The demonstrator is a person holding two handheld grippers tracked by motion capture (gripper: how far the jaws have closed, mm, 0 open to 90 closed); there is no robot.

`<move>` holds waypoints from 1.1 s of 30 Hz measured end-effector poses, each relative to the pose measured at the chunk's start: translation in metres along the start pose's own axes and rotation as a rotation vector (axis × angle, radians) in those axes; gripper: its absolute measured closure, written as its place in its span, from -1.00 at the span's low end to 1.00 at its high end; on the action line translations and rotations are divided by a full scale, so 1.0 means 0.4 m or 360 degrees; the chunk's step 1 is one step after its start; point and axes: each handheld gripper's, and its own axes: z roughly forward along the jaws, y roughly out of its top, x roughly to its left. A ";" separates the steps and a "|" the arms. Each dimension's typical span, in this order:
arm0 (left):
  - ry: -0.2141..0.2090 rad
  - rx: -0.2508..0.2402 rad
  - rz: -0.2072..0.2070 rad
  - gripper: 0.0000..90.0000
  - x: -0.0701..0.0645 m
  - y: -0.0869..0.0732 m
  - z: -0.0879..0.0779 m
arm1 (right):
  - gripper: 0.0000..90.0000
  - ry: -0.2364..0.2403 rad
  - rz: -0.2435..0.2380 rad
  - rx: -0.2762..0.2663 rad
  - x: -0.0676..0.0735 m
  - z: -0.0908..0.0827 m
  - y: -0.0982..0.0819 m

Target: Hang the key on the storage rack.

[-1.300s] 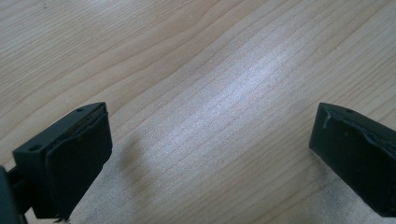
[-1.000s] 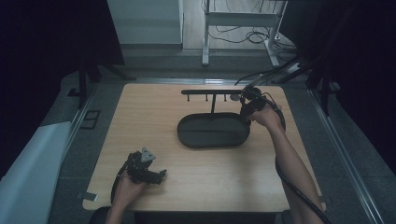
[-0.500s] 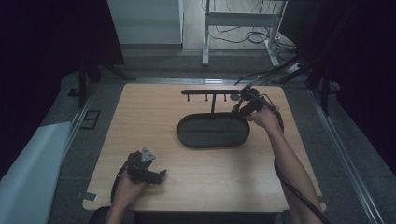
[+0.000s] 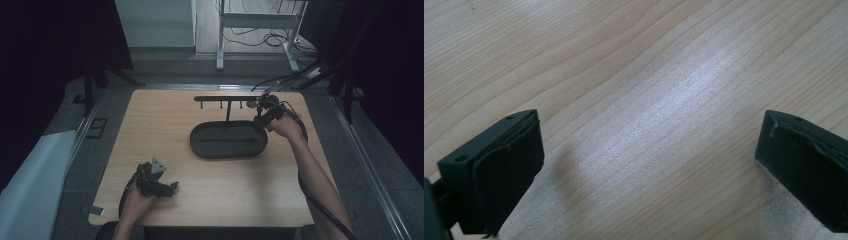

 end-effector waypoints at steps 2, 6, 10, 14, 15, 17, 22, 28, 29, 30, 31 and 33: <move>0.0001 0.0002 0.0002 -1.00 -0.001 0.000 0.000 | -0.70 -0.0001 -0.0010 -0.0001 0.003 -0.004 -0.006; 0.0002 0.0002 0.0002 -1.00 -0.001 0.000 0.000 | -0.75 0.0002 -0.0021 -0.0014 0.008 -0.010 -0.017; 0.0003 0.0001 0.0002 -1.00 -0.001 0.000 0.000 | -0.75 0.0017 -0.0033 -0.0030 0.011 -0.022 -0.027; 0.0002 -0.0002 0.0004 -1.00 -0.001 0.000 0.000 | -0.75 0.0031 -0.0050 -0.0062 0.016 -0.042 -0.040; 0.0002 -0.0001 0.0004 -1.00 -0.001 0.000 0.000 | -0.75 0.0036 -0.0057 -0.0072 0.017 -0.047 -0.043; 0.0003 -0.0003 0.0004 -1.00 -0.001 0.000 0.000 | -0.75 0.0049 -0.0062 -0.0099 0.021 -0.061 -0.054; 0.0004 -0.0007 0.0002 -1.00 -0.001 0.000 -0.001 | -0.75 0.0063 -0.0069 -0.0124 0.023 -0.074 -0.070; 0.0005 -0.0005 0.0004 -1.00 -0.002 0.000 -0.001 | -0.75 0.0080 -0.0080 -0.0166 0.025 -0.092 -0.103; 0.0005 -0.0005 0.0004 -1.00 -0.002 0.000 -0.001 | -0.75 0.0085 -0.0078 -0.0174 0.025 -0.095 -0.109; 0.0005 -0.0005 0.0004 -1.00 -0.002 0.000 -0.001 | -0.75 0.0090 -0.0077 -0.0185 0.026 -0.099 -0.120; 0.0005 -0.0005 0.0004 -1.00 -0.002 0.000 -0.002 | -0.75 0.0090 -0.0077 -0.0185 0.026 -0.099 -0.120; 0.0005 -0.0005 0.0004 -1.00 -0.002 0.000 -0.002 | -0.75 0.0102 -0.0074 -0.0201 0.024 -0.104 -0.144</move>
